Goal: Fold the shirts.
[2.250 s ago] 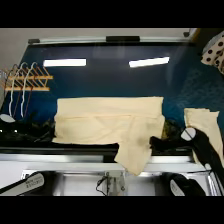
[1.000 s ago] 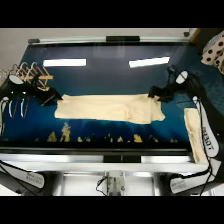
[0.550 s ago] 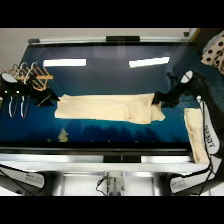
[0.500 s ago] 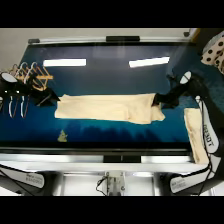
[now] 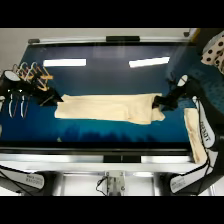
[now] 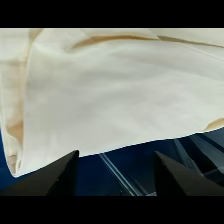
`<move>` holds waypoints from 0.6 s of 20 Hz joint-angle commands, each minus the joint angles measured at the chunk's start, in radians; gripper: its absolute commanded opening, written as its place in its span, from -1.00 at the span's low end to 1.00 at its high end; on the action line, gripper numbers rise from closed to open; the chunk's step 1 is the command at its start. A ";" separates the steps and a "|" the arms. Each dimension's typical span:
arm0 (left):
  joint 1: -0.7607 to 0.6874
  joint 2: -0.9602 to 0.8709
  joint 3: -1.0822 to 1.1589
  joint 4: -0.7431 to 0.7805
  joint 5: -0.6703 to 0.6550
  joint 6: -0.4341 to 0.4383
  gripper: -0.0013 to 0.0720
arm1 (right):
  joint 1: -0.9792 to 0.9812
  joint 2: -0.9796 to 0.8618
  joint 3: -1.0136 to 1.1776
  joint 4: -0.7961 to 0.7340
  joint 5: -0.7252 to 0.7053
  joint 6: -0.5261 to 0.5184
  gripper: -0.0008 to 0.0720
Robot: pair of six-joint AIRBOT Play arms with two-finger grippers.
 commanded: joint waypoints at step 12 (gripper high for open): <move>-0.142 0.000 0.000 -0.320 0.033 0.091 -0.81 | 0.003 0.063 0.001 0.357 0.021 -0.122 -0.79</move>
